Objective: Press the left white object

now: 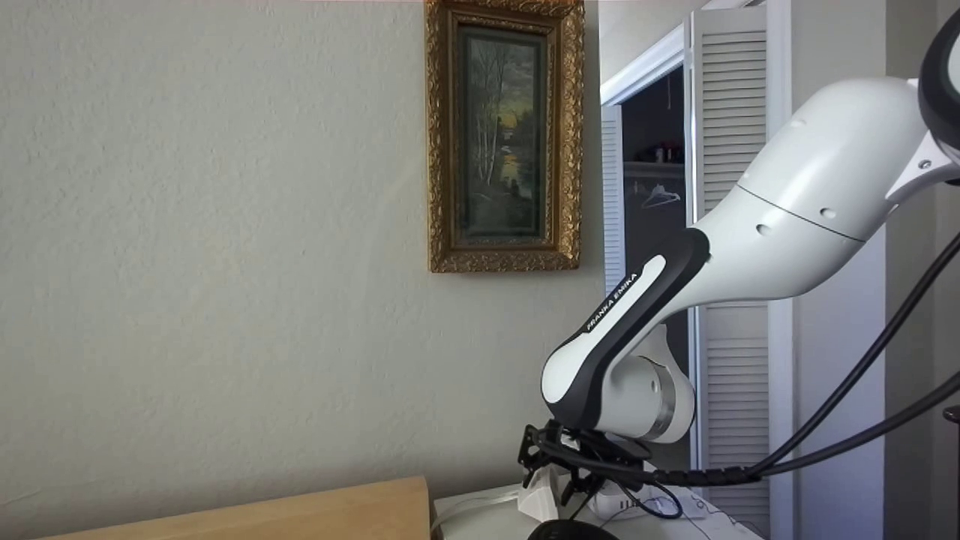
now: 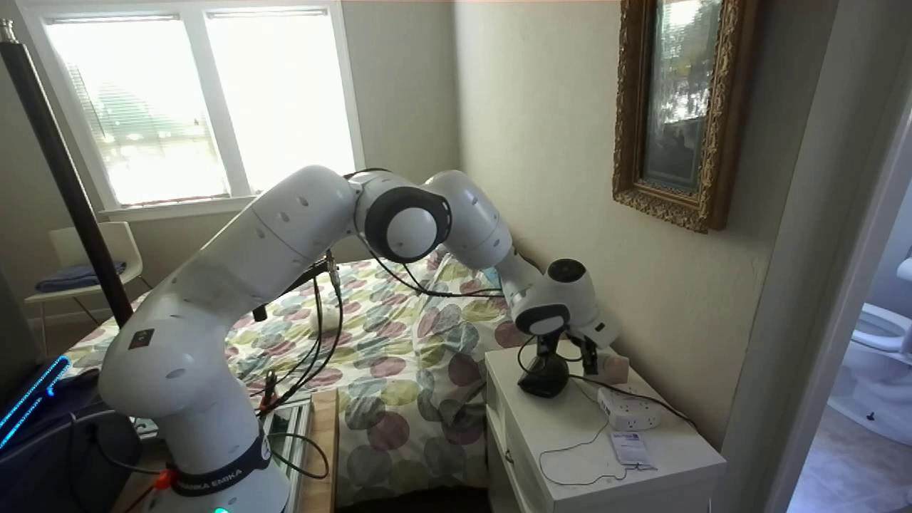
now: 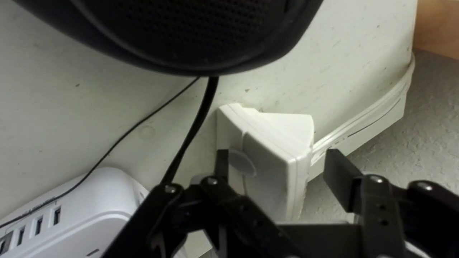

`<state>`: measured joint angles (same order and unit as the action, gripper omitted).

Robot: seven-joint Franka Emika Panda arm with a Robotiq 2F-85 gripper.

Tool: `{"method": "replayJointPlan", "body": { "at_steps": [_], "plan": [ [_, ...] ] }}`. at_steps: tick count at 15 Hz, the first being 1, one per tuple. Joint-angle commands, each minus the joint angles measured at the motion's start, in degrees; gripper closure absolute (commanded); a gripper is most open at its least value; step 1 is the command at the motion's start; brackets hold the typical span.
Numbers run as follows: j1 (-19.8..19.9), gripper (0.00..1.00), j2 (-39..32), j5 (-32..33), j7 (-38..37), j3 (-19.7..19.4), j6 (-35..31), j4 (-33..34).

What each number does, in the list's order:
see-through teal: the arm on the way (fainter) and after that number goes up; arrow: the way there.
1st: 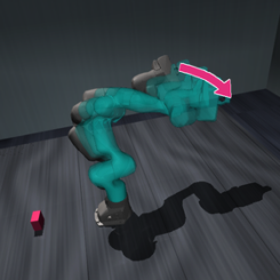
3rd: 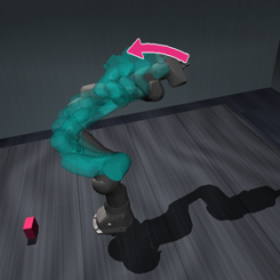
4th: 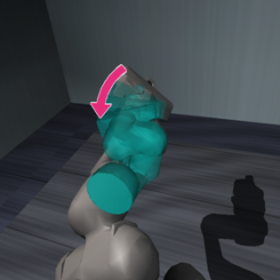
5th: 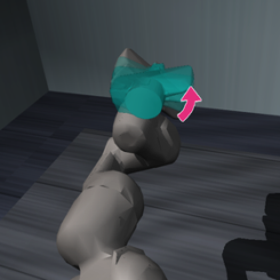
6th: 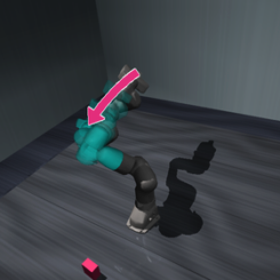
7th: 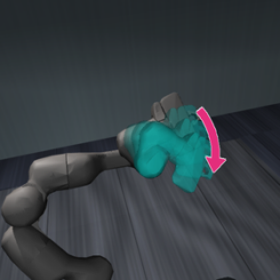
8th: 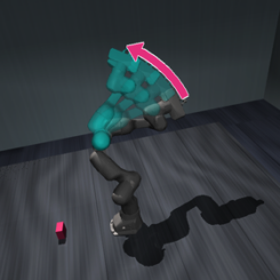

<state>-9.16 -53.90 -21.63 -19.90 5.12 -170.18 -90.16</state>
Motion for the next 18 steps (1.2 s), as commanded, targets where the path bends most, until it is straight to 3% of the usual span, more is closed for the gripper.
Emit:
{"method": "replayJointPlan", "body": {
  "at_steps": [1,2,8,10,11,12,13,16,18],
  "plan": [
    [-0.7,0.37,-1.8,0.8,-2.0,-0.8,1.3,2.7],
    [-0.7,0.43,-1.9,0.8,-2.0,-0.8,1.4,2.9],
    [-0.8,0.45,-2.9,0.8,-2.2,-0.8,1.5,3.7],
    [-0.8,0.61,-3.0,0.8,-2.3,-0.9,1.6,3.8],
    [-1.0,0.45,-2.8,0.9,-2.3,-1.0,1.5,3.6],
    [-1.4,0.19,-2.4,1.0,-2.5,-1.5,1.2,3.1],
    [-1.9,0.18,-1.6,1.4,-2.3,-2.0,0.6,2.3],
    [-6.3,0.01,0.5,2.9,-3.9,-7.5,-3.3,-0.8],
    [-10.1,0.00,1.5,3.1,-5.9,-12.3,-6.0,-2.4]
  ]
}}
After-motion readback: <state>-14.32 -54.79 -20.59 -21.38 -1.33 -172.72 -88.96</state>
